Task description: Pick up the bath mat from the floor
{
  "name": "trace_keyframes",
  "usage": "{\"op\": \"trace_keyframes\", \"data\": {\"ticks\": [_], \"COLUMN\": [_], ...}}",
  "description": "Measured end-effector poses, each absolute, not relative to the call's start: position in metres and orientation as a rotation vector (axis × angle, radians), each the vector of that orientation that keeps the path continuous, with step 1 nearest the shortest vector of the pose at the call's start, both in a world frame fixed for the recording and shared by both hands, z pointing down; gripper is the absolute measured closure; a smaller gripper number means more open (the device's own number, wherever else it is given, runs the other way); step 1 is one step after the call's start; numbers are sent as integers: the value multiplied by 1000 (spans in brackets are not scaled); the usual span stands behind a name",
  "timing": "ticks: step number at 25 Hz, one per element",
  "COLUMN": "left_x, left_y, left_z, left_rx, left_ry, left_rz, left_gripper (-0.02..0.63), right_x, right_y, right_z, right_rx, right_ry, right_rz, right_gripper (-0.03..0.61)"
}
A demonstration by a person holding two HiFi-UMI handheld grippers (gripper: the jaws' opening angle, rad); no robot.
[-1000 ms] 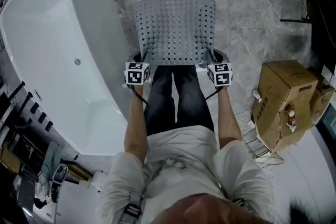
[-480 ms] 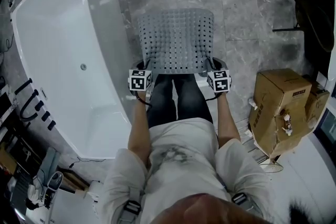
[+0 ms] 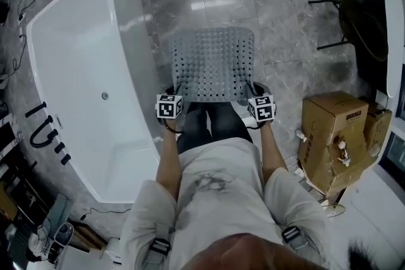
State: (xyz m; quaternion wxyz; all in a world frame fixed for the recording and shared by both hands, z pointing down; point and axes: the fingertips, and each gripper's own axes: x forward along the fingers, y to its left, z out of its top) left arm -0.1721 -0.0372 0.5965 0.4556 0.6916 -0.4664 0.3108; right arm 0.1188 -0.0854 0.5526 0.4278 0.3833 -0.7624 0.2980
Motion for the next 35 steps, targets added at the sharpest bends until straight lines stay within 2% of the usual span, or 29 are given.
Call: {"op": "trace_keyframes", "data": {"ticks": [21, 35], "left_x": [-168, -177], "left_y": [-65, -86], "left_z": [458, 337], "left_rx": [1908, 2076], "left_ry": [-1222, -1318], "left_rz": [704, 630], "left_gripper": [571, 572], "right_x": [124, 112], "right_y": [-93, -114], "right_z": [418, 303], "right_rx": [1080, 1146], "right_ry": [-2044, -2185], "right_rz": [583, 401], "right_gripper": [532, 532]}}
